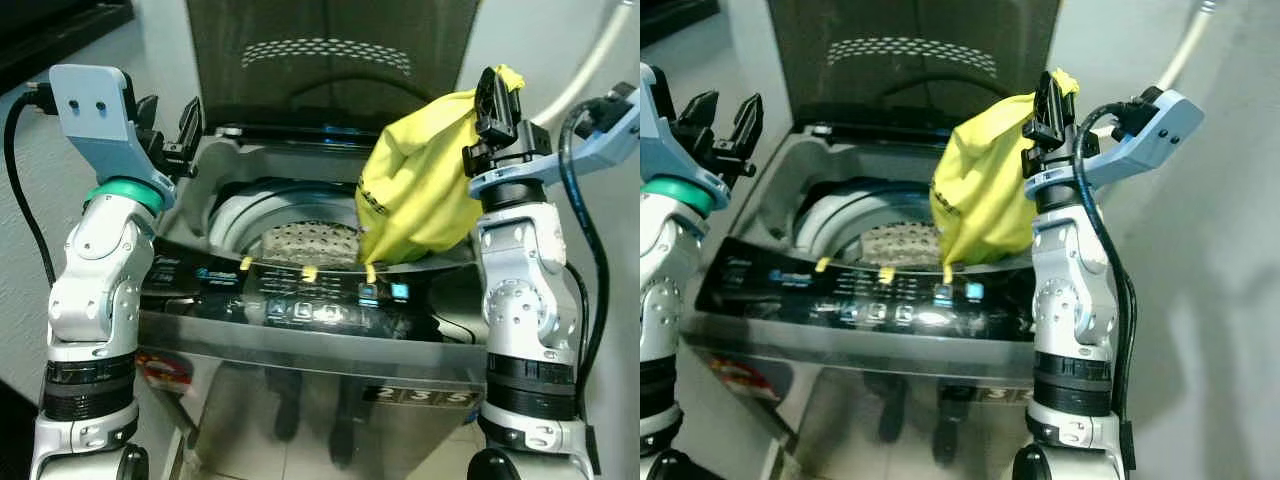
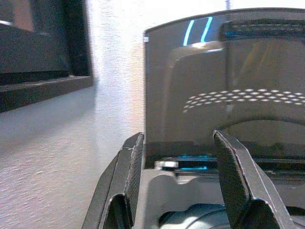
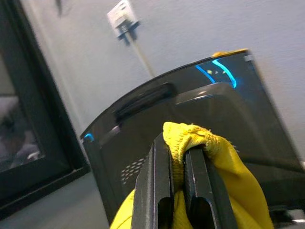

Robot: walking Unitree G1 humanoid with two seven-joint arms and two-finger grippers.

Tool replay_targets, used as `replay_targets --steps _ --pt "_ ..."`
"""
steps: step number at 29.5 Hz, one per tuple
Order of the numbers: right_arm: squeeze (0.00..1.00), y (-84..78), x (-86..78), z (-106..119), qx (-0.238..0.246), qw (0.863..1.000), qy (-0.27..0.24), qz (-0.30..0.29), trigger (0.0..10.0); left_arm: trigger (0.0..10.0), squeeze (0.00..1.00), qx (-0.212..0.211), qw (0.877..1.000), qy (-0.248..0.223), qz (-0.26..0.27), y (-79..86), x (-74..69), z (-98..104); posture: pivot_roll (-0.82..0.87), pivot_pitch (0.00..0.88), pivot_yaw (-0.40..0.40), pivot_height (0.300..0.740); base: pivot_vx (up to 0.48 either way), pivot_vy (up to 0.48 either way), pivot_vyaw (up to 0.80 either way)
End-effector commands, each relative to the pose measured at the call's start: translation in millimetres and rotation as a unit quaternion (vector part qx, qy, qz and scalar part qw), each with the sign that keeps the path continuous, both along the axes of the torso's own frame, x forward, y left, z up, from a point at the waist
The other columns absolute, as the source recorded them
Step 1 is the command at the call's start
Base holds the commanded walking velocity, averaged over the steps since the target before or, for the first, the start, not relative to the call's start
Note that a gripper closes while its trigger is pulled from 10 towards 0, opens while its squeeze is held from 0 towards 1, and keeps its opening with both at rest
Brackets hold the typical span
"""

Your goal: Clothes washing

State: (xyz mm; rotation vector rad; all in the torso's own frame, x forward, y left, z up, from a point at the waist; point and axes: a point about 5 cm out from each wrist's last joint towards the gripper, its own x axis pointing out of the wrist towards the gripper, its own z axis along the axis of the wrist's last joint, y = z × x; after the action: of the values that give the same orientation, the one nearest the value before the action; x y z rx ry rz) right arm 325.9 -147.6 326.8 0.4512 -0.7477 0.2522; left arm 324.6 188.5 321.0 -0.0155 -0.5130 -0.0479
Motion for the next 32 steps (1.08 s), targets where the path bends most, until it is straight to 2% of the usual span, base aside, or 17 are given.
replay_targets --steps 1,3,4,7,9,10,11,12,13,14,15,18,21,23,27,28,32 --pt "0.00 -0.4 -2.3 0.5 -0.018 1.000 -0.013 -0.012 10.0 10.0 0.00 0.007 1.000 0.003 0.002 0.0 0.9 -1.2 0.12 0.004 0.060 0.740 0.000 0.000 0.00" --pt "0.00 18.9 -10.0 8.5 -0.147 0.987 -0.066 -0.020 10.0 10.0 0.00 0.124 0.991 -0.007 -0.041 -3.4 -2.6 2.5 0.12 0.008 0.064 0.740 0.000 0.000 0.00" --pt "0.00 18.9 -10.0 8.5 -0.147 0.987 -0.066 -0.020 10.0 10.0 0.00 0.124 0.991 -0.007 -0.041 -3.4 -2.6 2.5 0.12 0.008 0.064 0.740 0.000 0.000 0.00" --pt "0.00 24.3 -19.5 30.6 -0.129 0.985 -0.108 0.043 10.0 10.0 0.00 0.173 0.966 0.013 -0.191 -17.7 -16.1 1.6 0.12 0.011 0.061 0.740 0.000 0.000 0.00" --pt "0.00 23.0 -23.4 56.2 -0.113 0.980 -0.148 0.071 10.0 10.0 0.00 0.205 0.924 0.022 -0.324 -35.8 -35.1 1.2 0.11 0.021 0.061 0.740 0.000 0.000 0.00" --pt "0.00 23.0 -23.4 56.2 -0.113 0.980 -0.148 0.071 10.0 10.0 0.00 0.205 0.924 0.022 -0.324 -35.8 -35.1 1.2 0.11 0.021 0.061 0.740 0.000 0.000 0.00" --pt "0.00 21.7 -22.0 71.8 -0.104 0.977 -0.166 0.079 10.0 10.0 0.00 0.220 0.894 0.028 -0.389 -48.3 -45.8 -0.8 0.11 0.027 0.062 0.740 0.000 0.000 0.00" --pt "0.00 20.6 -21.3 96.5 -0.081 0.973 -0.193 0.098 10.0 10.0 0.00 0.230 0.846 0.038 -0.479 -66.5 -61.3 -5.7 0.11 0.031 0.064 0.740 0.000 0.000 0.00" --pt "0.00 20.6 -21.3 96.5 -0.081 0.973 -0.193 0.098 10.0 10.0 0.00 0.230 0.846 0.038 -0.479 -66.5 -61.3 -5.7 0.11 0.031 0.064 0.740 0.000 0.000 0.00" --pt "0.00 22.1 -25.0 118.3 -0.063 0.967 -0.220 0.112 10.0 10.0 0.00 0.222 0.819 0.051 -0.526 -79.5 -67.5 -13.1 0.10 0.041 0.068 0.740 0.000 0.000 0.00" --pt "0.00 23.0 -28.8 128.4 -0.053 0.963 -0.235 0.122 10.0 10.0 0.00 0.222 0.815 0.058 -0.532 -84.5 -65.8 -19.0 0.10 0.044 0.069 0.740 0.000 0.000 0.00" --pt "0.00 24.0 -34.8 139.4 -0.047 0.956 -0.256 0.132 10.0 10.0 0.00 0.221 0.821 0.070 -0.522 -89.1 -55.9 -28.8 0.10 0.051 0.068 0.740 0.000 0.000 0.00" --pt "0.00 20.2 -43.5 153.6 -0.049 0.949 -0.281 0.134 10.0 10.0 0.00 0.226 0.852 0.081 -0.466 -89.6 -19.2 -38.3 0.09 0.067 0.066 0.740 0.000 0.000 0.00" --pt "0.00 18.6 -44.2 155.3 -0.051 0.949 -0.284 0.132 10.0 10.0 0.00 0.226 0.858 0.080 -0.454 -88.7 -12.1 -37.5 0.09 0.067 0.066 0.740 0.000 0.000 0.00" --pt "0.00 -2.9 -35.8 152.4 -0.057 0.959 -0.263 0.092 10.0 10.0 0.00 0.209 0.880 0.095 -0.415 -65.0 16.0 -25.8 0.06 0.085 0.078 0.740 0.000 0.000 0.00" --pt "0.00 -18.5 -30.4 145.5 -0.047 0.967 -0.242 0.071 10.0 10.0 0.00 0.220 0.904 0.105 -0.351 -42.4 35.1 -21.3 0.05 0.099 0.086 0.740 0.000 0.000 0.00" --pt "0.00 -30.2 -19.9 133.1 -0.053 0.975 -0.211 0.050 10.0 10.0 0.00 0.240 0.920 0.104 -0.291 -21.8 47.8 -11.4 0.04 0.110 0.092 0.740 0.000 0.000 0.00"
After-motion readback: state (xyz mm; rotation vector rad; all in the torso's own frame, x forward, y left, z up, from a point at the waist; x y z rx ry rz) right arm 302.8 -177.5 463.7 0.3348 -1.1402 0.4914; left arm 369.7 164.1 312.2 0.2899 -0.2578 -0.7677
